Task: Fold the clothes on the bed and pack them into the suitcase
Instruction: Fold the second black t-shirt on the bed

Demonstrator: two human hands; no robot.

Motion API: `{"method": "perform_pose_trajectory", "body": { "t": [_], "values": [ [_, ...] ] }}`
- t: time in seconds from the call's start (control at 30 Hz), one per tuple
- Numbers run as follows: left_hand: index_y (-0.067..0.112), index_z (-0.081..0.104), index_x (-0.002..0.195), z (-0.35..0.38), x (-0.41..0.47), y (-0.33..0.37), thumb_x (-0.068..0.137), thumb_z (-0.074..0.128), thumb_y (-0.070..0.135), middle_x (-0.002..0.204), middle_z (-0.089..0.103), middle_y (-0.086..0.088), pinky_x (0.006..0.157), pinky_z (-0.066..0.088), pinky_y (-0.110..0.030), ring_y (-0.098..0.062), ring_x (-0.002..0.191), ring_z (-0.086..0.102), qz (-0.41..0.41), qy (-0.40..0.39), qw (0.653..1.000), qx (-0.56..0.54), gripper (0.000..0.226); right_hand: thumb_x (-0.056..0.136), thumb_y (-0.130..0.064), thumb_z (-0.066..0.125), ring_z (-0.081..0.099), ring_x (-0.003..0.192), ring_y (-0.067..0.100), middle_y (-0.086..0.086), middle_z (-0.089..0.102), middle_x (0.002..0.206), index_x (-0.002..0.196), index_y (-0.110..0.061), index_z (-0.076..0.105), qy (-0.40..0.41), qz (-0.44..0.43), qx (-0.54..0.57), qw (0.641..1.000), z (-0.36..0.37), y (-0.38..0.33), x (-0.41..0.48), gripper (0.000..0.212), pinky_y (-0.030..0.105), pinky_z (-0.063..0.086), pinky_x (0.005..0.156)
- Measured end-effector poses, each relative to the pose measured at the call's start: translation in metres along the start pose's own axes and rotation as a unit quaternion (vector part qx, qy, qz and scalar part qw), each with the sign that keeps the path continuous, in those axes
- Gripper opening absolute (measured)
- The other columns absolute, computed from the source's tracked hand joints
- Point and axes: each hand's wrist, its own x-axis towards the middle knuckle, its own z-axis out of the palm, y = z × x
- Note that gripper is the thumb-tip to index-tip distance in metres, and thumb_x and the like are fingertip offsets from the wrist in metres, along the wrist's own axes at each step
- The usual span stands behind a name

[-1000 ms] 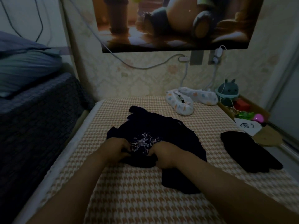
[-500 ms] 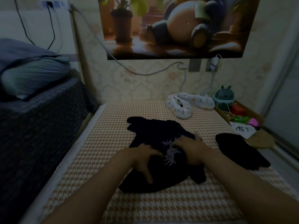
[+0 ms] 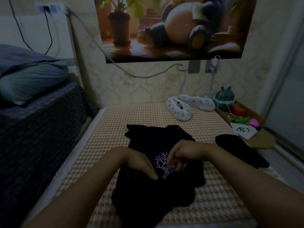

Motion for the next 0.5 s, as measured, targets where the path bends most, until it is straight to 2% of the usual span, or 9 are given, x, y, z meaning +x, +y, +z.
{"method": "perform_pose_trajectory", "body": {
  "t": [0.03, 0.07, 0.13, 0.17, 0.23, 0.33, 0.43, 0.5],
  "values": [
    [0.03, 0.067, 0.112, -0.002, 0.001, 0.004, 0.088, 0.058, 0.054, 0.104, 0.067, 0.005, 0.08, 0.053, -0.034, -0.017, 0.088, 0.065, 0.008, -0.011, 0.998, -0.067, 0.035, 0.088, 0.005, 0.041, 0.072, 0.073, 0.019, 0.006, 0.075, 0.089, 0.096, -0.006, 0.071, 0.064, -0.004, 0.048, 0.997, -0.007, 0.002, 0.004, 0.033, 0.031, 0.057, 0.065],
    [0.027, 0.067, 0.109, -0.006, 0.006, 0.007, 0.09, 0.052, 0.057, 0.098, 0.069, 0.004, 0.073, 0.051, -0.031, -0.016, 0.08, 0.066, 0.02, -0.002, 0.994, -0.109, 0.039, 0.089, 0.005, 0.042, 0.072, 0.074, 0.022, 0.008, 0.074, 0.092, 0.094, -0.009, 0.071, 0.15, -0.005, 0.048, 0.987, -0.017, 0.007, 0.01, 0.032, 0.035, 0.059, 0.065],
    [0.021, 0.068, 0.106, -0.016, 0.022, 0.009, 0.094, 0.05, 0.052, 0.093, 0.072, 0.002, 0.068, 0.049, -0.028, -0.016, 0.077, 0.069, 0.058, 0.09, 0.988, -0.111, 0.038, 0.09, -0.003, 0.051, 0.068, 0.081, 0.019, 0.003, 0.071, 0.099, 0.089, -0.023, 0.07, 0.296, 0.011, -0.06, 0.953, -0.039, 0.023, 0.022, 0.028, 0.036, 0.058, 0.07],
    [0.019, 0.069, 0.104, -0.022, 0.033, 0.01, 0.095, 0.053, 0.045, 0.092, 0.073, 0.002, 0.07, 0.05, -0.027, -0.016, 0.078, 0.07, 0.081, 0.158, 0.98, -0.088, 0.032, 0.09, -0.007, 0.053, 0.066, 0.088, 0.018, 0.001, 0.068, 0.106, 0.093, -0.026, 0.07, 0.326, 0.037, -0.136, 0.935, -0.047, 0.033, 0.028, 0.026, 0.033, 0.055, 0.072],
    [0.018, 0.071, 0.103, -0.037, 0.059, 0.008, 0.096, 0.054, 0.031, 0.098, 0.072, 0.004, 0.08, 0.051, -0.028, -0.015, 0.09, 0.068, 0.099, 0.279, 0.955, 0.006, 0.023, 0.093, -0.012, 0.051, 0.062, 0.095, 0.021, 0.003, 0.063, 0.111, 0.104, -0.02, 0.068, 0.318, 0.106, -0.259, 0.906, -0.057, 0.051, 0.037, 0.022, 0.029, 0.047, 0.072],
    [0.017, 0.066, 0.115, -0.06, 0.102, 0.008, 0.098, 0.044, 0.016, 0.121, 0.064, -0.001, 0.093, 0.046, -0.03, -0.018, 0.11, 0.059, 0.082, 0.388, 0.912, 0.103, 0.028, 0.096, -0.021, 0.049, 0.059, 0.09, 0.023, 0.008, 0.061, 0.104, 0.094, -0.012, 0.061, 0.273, 0.167, -0.344, 0.883, -0.062, 0.07, 0.053, 0.015, 0.028, 0.042, 0.069],
    [0.011, 0.062, 0.119, -0.076, 0.146, 0.008, 0.096, 0.043, 0.009, 0.122, 0.061, -0.008, 0.089, 0.047, -0.031, -0.023, 0.107, 0.058, 0.076, 0.431, 0.891, 0.119, 0.03, 0.096, -0.033, 0.053, 0.057, 0.09, 0.022, 0.007, 0.058, 0.102, 0.087, -0.015, 0.058, 0.253, 0.209, -0.339, 0.882, -0.068, 0.084, 0.074, 0.02, 0.028, 0.042, 0.071],
    [0.008, 0.06, 0.116, -0.083, 0.174, 0.006, 0.097, 0.043, 0.009, 0.119, 0.059, -0.013, 0.085, 0.046, -0.03, -0.024, 0.104, 0.057, 0.064, 0.443, 0.885, 0.128, 0.026, 0.095, -0.031, 0.053, 0.057, 0.089, 0.022, 0.006, 0.056, 0.094, 0.077, -0.015, 0.053, 0.255, 0.222, -0.291, 0.895, -0.073, 0.09, 0.091, 0.024, 0.028, 0.042, 0.07]
  ]
}}
